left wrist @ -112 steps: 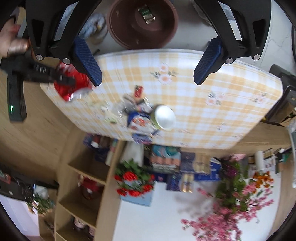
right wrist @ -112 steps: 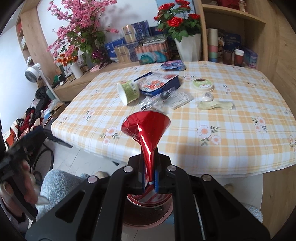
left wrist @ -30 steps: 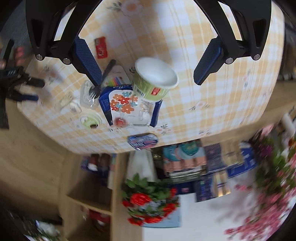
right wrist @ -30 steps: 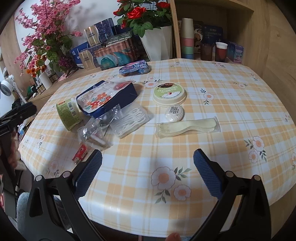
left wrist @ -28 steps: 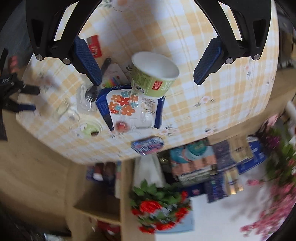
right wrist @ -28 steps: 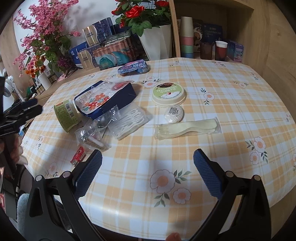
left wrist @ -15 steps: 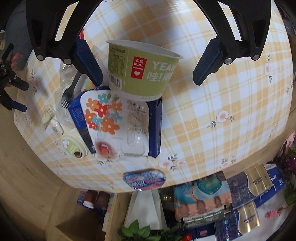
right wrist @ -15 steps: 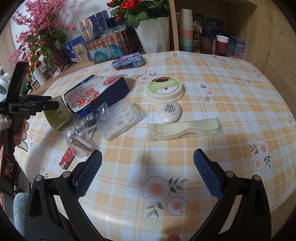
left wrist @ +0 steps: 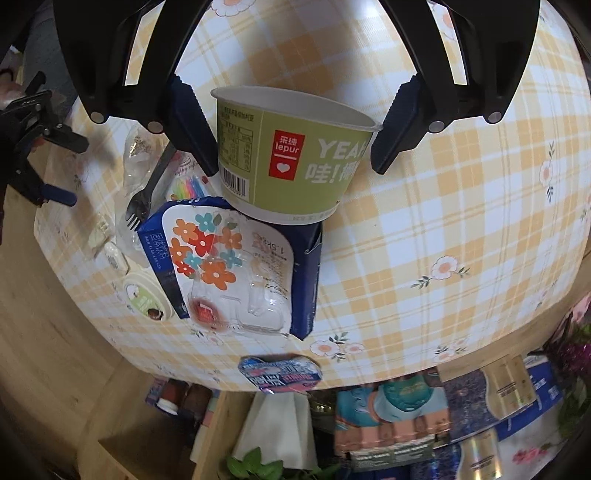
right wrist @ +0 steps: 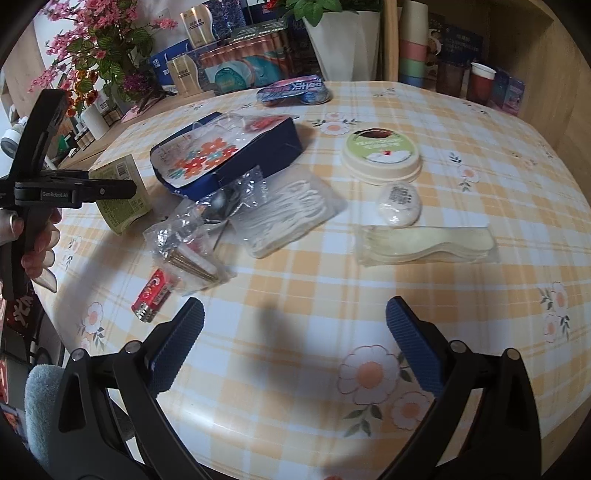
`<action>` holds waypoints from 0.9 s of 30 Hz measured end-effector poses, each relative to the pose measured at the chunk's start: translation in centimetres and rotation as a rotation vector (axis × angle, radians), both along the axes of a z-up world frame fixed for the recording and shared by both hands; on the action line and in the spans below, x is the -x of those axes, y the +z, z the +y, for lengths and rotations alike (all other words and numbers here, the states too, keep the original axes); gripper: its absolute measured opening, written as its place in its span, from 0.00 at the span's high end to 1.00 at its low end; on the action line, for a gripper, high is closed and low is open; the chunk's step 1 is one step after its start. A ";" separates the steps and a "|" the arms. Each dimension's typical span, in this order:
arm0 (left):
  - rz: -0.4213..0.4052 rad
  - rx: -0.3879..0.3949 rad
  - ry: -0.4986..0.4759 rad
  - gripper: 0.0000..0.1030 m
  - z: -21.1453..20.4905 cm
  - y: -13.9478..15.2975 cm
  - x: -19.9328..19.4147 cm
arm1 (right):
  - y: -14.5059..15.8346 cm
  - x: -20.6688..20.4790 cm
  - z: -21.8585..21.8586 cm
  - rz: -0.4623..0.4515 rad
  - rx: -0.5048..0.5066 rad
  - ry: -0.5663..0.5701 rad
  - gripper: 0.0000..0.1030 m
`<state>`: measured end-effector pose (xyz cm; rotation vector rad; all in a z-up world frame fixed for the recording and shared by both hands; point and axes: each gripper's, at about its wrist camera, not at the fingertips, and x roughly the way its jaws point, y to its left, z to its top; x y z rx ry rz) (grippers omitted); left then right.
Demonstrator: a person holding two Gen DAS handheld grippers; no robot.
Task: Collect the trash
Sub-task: 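Grasp the green-and-white paper cup with the left gripper, then grasp the clear bag of sticks with the right gripper while the left gripper holds the cup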
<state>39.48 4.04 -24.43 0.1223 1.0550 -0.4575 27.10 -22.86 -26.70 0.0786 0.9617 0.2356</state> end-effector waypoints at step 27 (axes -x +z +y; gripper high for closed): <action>-0.120 0.216 0.114 0.21 5.0 3.9 10.0 | -1.3 -3.9 6.2 0.091 -0.142 0.083 0.62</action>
